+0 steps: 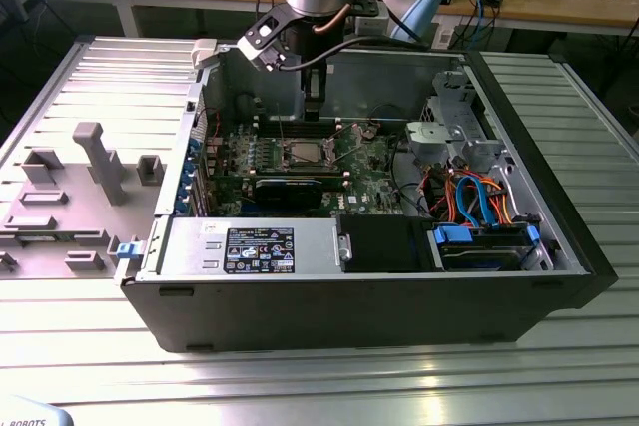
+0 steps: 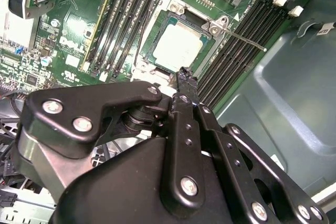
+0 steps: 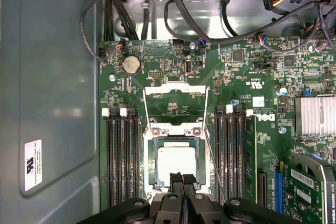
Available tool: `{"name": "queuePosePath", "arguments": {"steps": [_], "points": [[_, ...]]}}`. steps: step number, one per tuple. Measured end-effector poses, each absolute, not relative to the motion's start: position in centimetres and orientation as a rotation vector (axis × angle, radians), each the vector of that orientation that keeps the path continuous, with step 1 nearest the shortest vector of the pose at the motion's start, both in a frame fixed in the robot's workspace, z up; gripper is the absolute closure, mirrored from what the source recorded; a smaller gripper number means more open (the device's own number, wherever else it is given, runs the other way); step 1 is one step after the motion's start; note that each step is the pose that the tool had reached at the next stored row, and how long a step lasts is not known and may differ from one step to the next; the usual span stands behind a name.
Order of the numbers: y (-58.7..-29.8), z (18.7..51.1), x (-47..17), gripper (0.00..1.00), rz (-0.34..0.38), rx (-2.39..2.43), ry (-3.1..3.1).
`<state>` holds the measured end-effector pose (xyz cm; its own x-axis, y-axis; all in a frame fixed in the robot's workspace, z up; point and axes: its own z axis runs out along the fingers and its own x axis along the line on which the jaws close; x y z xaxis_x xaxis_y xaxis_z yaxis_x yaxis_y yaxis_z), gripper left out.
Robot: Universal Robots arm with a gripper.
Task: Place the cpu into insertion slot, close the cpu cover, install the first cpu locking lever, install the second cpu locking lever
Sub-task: 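Close the cpu cover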
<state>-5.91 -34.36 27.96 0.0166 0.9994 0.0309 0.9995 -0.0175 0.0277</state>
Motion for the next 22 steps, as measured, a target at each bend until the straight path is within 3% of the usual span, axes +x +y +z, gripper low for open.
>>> {"name": "queuePosePath", "arguments": {"steps": [22], "points": [[-34.36,27.95,-5.53,0.89,-0.065,-2.238,-2.201]]}}
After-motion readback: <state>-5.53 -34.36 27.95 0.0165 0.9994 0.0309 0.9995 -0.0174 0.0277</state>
